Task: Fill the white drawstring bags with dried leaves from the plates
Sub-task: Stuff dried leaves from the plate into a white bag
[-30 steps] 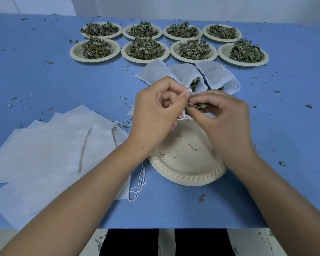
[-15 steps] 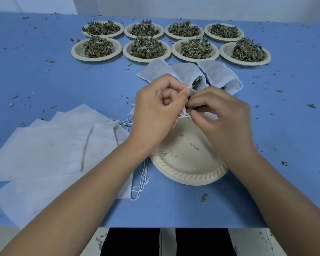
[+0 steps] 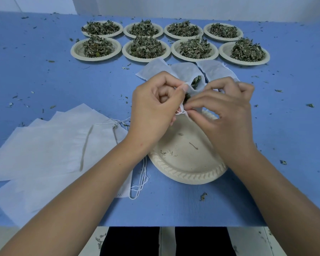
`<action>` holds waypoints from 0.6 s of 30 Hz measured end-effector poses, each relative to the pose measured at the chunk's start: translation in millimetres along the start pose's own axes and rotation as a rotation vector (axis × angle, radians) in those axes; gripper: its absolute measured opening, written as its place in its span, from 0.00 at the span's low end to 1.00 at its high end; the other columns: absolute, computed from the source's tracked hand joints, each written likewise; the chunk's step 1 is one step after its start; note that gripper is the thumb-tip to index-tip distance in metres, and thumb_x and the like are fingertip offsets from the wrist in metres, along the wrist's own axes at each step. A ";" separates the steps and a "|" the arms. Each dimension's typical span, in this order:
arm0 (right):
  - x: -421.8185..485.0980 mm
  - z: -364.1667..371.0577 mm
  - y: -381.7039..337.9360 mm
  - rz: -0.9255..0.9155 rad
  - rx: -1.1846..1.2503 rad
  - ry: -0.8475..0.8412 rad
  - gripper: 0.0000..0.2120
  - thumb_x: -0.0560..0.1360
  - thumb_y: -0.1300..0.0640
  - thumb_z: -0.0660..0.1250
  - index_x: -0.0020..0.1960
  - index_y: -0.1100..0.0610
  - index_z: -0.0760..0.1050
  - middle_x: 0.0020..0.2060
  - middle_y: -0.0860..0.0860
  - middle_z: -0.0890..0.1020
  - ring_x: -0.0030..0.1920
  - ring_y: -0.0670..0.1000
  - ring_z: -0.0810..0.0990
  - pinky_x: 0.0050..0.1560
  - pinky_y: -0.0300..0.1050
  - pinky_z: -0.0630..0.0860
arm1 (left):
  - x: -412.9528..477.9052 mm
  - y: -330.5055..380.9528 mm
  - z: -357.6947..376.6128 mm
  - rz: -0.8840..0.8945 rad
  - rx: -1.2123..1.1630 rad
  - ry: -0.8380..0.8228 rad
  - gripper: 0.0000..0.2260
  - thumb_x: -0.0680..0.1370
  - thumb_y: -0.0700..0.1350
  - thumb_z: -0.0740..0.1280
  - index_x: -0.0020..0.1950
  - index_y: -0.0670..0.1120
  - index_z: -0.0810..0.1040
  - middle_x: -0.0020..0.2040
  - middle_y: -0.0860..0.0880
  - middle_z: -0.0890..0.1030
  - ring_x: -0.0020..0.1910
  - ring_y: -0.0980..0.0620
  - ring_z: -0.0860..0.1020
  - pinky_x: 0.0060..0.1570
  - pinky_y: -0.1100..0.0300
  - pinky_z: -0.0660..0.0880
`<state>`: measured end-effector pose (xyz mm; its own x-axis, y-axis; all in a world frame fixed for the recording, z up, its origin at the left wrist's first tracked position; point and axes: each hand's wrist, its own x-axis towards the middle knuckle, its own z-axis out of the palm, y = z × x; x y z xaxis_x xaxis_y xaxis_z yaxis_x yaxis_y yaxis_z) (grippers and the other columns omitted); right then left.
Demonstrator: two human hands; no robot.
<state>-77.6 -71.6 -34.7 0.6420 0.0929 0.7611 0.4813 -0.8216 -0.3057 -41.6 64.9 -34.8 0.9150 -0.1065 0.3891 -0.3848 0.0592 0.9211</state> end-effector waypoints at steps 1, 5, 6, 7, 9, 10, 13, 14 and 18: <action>0.0 0.5 0.6 -0.015 -0.002 -0.032 0.05 0.74 0.59 0.71 0.40 0.54 0.83 0.38 0.42 0.83 0.51 0.53 0.79 0.56 0.49 0.56 | -0.2 0.3 0.2 0.000 -0.001 -0.004 0.07 0.78 0.38 0.68 0.41 0.45 0.78 0.25 0.49 0.73 0.19 0.57 0.68 0.22 0.67 0.66; 1.3 -2.7 4.6 0.019 0.029 -0.064 0.08 0.77 0.60 0.65 0.47 0.54 0.83 0.44 0.41 0.83 0.61 0.51 0.75 0.61 0.49 0.54 | 2.3 -1.1 -2.5 -0.018 0.005 0.059 0.08 0.79 0.38 0.68 0.40 0.46 0.78 0.24 0.50 0.73 0.19 0.55 0.68 0.21 0.65 0.66; 1.7 -4.6 4.9 0.033 0.045 -0.035 0.09 0.77 0.60 0.63 0.47 0.54 0.83 0.45 0.40 0.83 0.61 0.50 0.74 0.62 0.50 0.54 | 3.1 -1.4 -3.2 -0.021 0.006 0.072 0.08 0.79 0.38 0.68 0.40 0.46 0.77 0.24 0.50 0.73 0.19 0.55 0.68 0.21 0.65 0.66; 1.7 -6.1 4.4 0.036 0.057 -0.019 0.11 0.77 0.59 0.61 0.48 0.53 0.83 0.47 0.39 0.82 0.62 0.49 0.72 0.63 0.50 0.54 | 3.7 -1.3 -3.7 -0.022 0.003 0.079 0.08 0.79 0.38 0.68 0.40 0.45 0.77 0.25 0.50 0.73 0.19 0.55 0.68 0.21 0.65 0.66; 0.5 -6.1 1.4 0.014 0.052 -0.085 0.14 0.77 0.56 0.57 0.49 0.51 0.82 0.49 0.37 0.80 0.66 0.48 0.69 0.65 0.50 0.52 | 3.2 -0.5 -3.0 -0.021 -0.008 0.059 0.08 0.79 0.38 0.68 0.40 0.45 0.78 0.26 0.47 0.73 0.19 0.55 0.68 0.21 0.65 0.67; -0.6 -4.0 -0.1 -0.004 0.042 -0.152 0.14 0.77 0.55 0.56 0.49 0.50 0.81 0.48 0.36 0.79 0.68 0.49 0.67 0.66 0.50 0.51 | 1.9 0.2 -2.2 -0.015 -0.009 0.030 0.08 0.78 0.37 0.68 0.40 0.45 0.78 0.26 0.46 0.73 0.19 0.55 0.68 0.21 0.65 0.67; -2.2 5.2 -2.4 -0.010 0.011 -0.306 0.12 0.74 0.54 0.53 0.38 0.47 0.74 0.43 0.37 0.78 0.71 0.53 0.66 0.70 0.55 0.47 | -3.8 2.2 -0.2 0.056 0.042 -0.092 0.08 0.78 0.36 0.68 0.40 0.45 0.77 0.24 0.52 0.73 0.21 0.58 0.70 0.23 0.67 0.68; -2.0 7.5 -2.4 -0.016 0.000 -0.315 0.10 0.73 0.54 0.54 0.36 0.46 0.70 0.43 0.37 0.77 0.71 0.54 0.66 0.71 0.56 0.46 | -5.2 2.4 0.4 0.081 0.065 -0.115 0.08 0.77 0.36 0.68 0.40 0.45 0.77 0.24 0.54 0.73 0.21 0.59 0.70 0.23 0.67 0.68; -2.6 8.4 1.2 -0.079 -0.056 -0.296 0.06 0.71 0.56 0.60 0.42 0.46 0.72 0.47 0.36 0.77 0.71 0.55 0.66 0.71 0.57 0.45 | -2.6 3.1 -0.4 0.073 0.049 -0.016 0.09 0.78 0.36 0.67 0.40 0.46 0.76 0.25 0.50 0.73 0.21 0.54 0.70 0.21 0.63 0.68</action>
<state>-73.7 -68.2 -41.9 0.7537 0.3113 0.5788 0.5084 -0.8343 -0.2134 -45.1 65.7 -33.0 0.8822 -0.1198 0.4554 -0.4566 0.0191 0.8895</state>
